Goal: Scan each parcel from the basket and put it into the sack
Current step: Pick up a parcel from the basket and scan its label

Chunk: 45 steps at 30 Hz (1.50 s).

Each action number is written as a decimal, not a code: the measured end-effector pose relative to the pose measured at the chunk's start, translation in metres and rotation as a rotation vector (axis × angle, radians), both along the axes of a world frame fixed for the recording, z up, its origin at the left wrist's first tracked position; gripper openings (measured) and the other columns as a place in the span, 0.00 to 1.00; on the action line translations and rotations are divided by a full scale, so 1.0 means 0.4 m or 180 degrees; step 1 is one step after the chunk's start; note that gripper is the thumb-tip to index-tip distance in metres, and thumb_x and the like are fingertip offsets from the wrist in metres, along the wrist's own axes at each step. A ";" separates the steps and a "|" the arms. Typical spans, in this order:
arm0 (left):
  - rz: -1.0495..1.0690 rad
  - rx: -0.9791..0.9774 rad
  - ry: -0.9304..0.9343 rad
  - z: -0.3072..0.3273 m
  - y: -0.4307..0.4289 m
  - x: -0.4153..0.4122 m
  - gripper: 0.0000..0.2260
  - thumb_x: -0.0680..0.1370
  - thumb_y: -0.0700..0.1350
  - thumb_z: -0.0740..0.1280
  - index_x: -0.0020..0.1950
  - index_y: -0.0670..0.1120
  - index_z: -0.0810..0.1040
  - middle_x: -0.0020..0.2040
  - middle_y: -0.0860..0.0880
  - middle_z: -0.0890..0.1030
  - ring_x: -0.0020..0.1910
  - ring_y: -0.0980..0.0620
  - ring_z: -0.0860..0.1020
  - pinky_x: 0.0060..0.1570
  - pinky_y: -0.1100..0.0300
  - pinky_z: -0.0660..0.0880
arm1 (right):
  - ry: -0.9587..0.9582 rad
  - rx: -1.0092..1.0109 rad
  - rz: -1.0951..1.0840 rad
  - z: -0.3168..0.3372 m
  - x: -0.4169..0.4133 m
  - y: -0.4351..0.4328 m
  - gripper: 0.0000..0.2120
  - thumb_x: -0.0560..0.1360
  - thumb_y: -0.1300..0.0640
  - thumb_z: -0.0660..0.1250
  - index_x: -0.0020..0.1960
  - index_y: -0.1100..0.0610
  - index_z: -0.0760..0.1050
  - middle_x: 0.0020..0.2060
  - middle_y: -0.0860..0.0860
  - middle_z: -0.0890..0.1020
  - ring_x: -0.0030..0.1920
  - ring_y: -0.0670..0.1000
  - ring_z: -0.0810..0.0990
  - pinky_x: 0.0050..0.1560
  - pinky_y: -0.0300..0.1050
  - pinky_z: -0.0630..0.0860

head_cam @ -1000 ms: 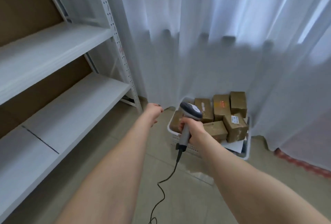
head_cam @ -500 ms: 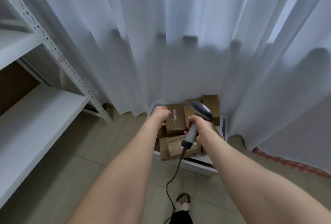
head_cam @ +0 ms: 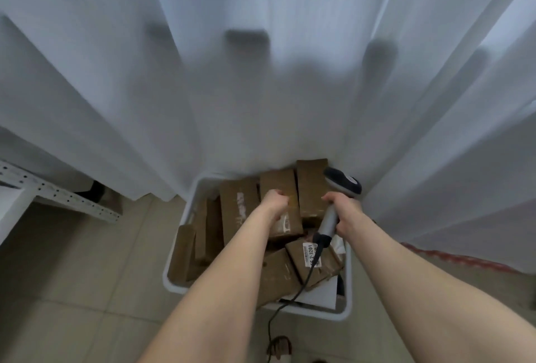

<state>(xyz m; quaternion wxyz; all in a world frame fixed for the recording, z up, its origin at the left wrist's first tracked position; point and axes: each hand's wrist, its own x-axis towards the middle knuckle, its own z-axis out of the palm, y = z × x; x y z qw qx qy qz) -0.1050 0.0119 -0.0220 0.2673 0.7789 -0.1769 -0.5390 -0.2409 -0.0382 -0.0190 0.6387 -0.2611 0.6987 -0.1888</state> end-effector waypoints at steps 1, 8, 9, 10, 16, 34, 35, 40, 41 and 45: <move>-0.0054 0.0048 0.0009 -0.029 -0.023 -0.010 0.20 0.82 0.40 0.57 0.75 0.42 0.62 0.67 0.42 0.71 0.54 0.48 0.75 0.50 0.59 0.74 | 0.0027 0.0041 0.0032 -0.028 -0.002 -0.024 0.22 0.70 0.62 0.71 0.62 0.60 0.70 0.49 0.57 0.76 0.55 0.59 0.75 0.62 0.60 0.74; -0.0052 0.0294 0.0060 -0.187 -0.132 -0.055 0.18 0.82 0.44 0.57 0.72 0.40 0.65 0.67 0.41 0.71 0.64 0.44 0.72 0.64 0.52 0.71 | 0.0023 0.0471 0.0167 -0.182 -0.004 -0.147 0.14 0.68 0.60 0.71 0.51 0.56 0.72 0.51 0.58 0.77 0.54 0.61 0.76 0.62 0.66 0.71; -0.0017 0.0319 0.0091 -0.200 -0.140 -0.062 0.17 0.82 0.44 0.58 0.70 0.40 0.67 0.66 0.41 0.72 0.63 0.44 0.73 0.64 0.51 0.71 | -0.0008 0.0478 0.0212 -0.192 -0.004 -0.156 0.15 0.68 0.60 0.71 0.53 0.57 0.72 0.50 0.58 0.77 0.54 0.61 0.76 0.60 0.65 0.72; 0.0020 0.0333 0.0130 -0.210 -0.147 -0.069 0.17 0.82 0.45 0.59 0.69 0.40 0.68 0.65 0.41 0.73 0.62 0.44 0.74 0.64 0.50 0.71 | -0.0045 0.0487 0.0255 -0.199 -0.004 -0.162 0.18 0.68 0.61 0.71 0.56 0.57 0.73 0.51 0.58 0.77 0.54 0.61 0.77 0.59 0.63 0.73; 0.0470 0.0270 0.0339 -0.169 -0.154 -0.092 0.22 0.79 0.44 0.63 0.73 0.42 0.64 0.67 0.41 0.72 0.64 0.42 0.72 0.65 0.47 0.70 | -0.0064 0.0538 0.0319 -0.169 -0.029 -0.177 0.18 0.67 0.62 0.71 0.56 0.59 0.72 0.49 0.58 0.78 0.53 0.60 0.78 0.57 0.59 0.76; 0.1196 -0.0282 -0.0171 0.365 0.033 0.035 0.21 0.74 0.44 0.69 0.65 0.42 0.72 0.57 0.44 0.77 0.54 0.46 0.75 0.53 0.51 0.73 | -0.0852 0.0299 0.0739 0.286 0.061 -0.050 0.29 0.57 0.64 0.72 0.59 0.62 0.74 0.51 0.58 0.81 0.50 0.60 0.81 0.56 0.61 0.78; 0.1261 -0.0281 -0.0203 0.394 0.060 0.043 0.21 0.73 0.43 0.68 0.66 0.43 0.72 0.57 0.44 0.76 0.55 0.46 0.74 0.54 0.50 0.73 | -0.0879 0.0279 0.0824 0.325 0.070 -0.026 0.26 0.60 0.63 0.72 0.58 0.61 0.74 0.50 0.57 0.79 0.50 0.58 0.79 0.58 0.60 0.77; 0.1473 -0.0299 -0.0471 0.521 0.214 0.074 0.32 0.73 0.51 0.72 0.73 0.44 0.63 0.69 0.43 0.70 0.66 0.42 0.69 0.62 0.46 0.69 | -0.1278 0.0168 0.1211 0.473 0.127 0.088 0.22 0.68 0.62 0.69 0.62 0.58 0.74 0.50 0.57 0.77 0.49 0.57 0.77 0.49 0.52 0.77; 0.1478 -0.0315 -0.0529 0.545 0.246 0.080 0.36 0.72 0.54 0.72 0.74 0.43 0.62 0.71 0.43 0.68 0.68 0.42 0.67 0.64 0.45 0.67 | -0.1378 0.0142 0.1299 0.499 0.144 0.115 0.22 0.68 0.61 0.69 0.62 0.58 0.75 0.51 0.57 0.77 0.50 0.57 0.77 0.50 0.52 0.77; 0.1679 -0.0294 -0.0662 0.627 0.381 0.120 0.38 0.69 0.58 0.74 0.72 0.42 0.64 0.68 0.42 0.71 0.65 0.43 0.70 0.61 0.50 0.70 | -0.1601 0.0028 0.1628 0.585 0.223 0.239 0.24 0.67 0.59 0.70 0.62 0.56 0.75 0.57 0.56 0.79 0.55 0.59 0.77 0.58 0.56 0.76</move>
